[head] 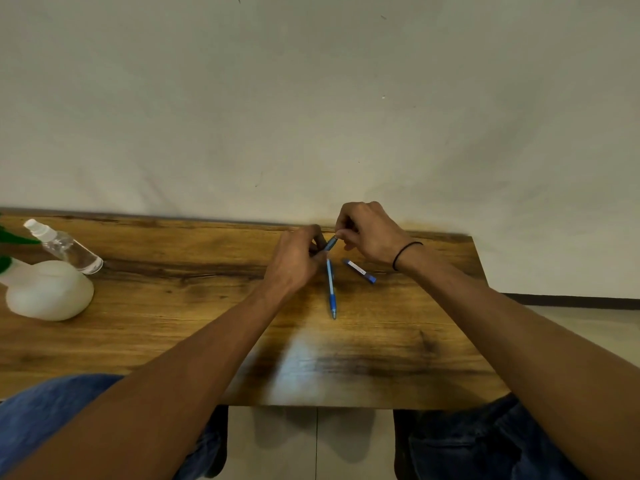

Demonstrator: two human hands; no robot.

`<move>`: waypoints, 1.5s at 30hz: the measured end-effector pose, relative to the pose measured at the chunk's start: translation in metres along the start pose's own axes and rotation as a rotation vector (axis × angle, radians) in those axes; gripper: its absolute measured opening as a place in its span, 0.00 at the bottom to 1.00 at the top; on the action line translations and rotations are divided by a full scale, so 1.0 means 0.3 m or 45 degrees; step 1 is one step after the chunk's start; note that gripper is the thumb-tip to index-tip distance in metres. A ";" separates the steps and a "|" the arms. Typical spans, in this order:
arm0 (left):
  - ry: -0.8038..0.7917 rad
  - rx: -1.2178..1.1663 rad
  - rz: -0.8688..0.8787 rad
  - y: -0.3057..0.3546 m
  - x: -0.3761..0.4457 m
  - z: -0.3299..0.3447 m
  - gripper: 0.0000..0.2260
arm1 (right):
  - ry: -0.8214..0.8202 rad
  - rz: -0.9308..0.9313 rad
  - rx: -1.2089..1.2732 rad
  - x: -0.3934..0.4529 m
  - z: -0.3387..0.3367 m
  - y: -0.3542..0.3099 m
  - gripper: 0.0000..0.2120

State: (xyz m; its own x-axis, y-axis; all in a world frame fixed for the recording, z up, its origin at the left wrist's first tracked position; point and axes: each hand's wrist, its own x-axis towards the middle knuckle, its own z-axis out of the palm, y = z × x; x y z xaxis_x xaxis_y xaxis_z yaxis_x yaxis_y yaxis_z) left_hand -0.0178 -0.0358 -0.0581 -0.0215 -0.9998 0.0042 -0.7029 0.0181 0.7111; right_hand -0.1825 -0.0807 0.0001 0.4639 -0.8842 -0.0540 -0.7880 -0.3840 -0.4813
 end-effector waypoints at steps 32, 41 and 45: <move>-0.034 -0.386 -0.119 -0.010 -0.029 0.001 0.08 | -0.023 0.077 -0.341 0.012 -0.017 0.135 0.17; -0.036 -0.413 -0.116 -0.025 -0.022 0.016 0.06 | -0.287 0.049 -0.519 -0.009 0.116 0.228 0.09; -0.036 -0.419 -0.118 -0.027 -0.020 0.012 0.07 | -0.264 0.068 -0.541 -0.002 0.128 0.226 0.05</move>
State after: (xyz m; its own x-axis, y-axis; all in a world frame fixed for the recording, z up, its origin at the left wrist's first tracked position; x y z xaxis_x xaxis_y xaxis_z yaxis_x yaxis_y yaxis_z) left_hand -0.0145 -0.0300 -0.0665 0.0085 -0.9962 -0.0871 -0.4354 -0.0821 0.8965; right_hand -0.2207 -0.0961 -0.0661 0.4554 -0.8505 -0.2632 -0.8886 -0.4526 -0.0750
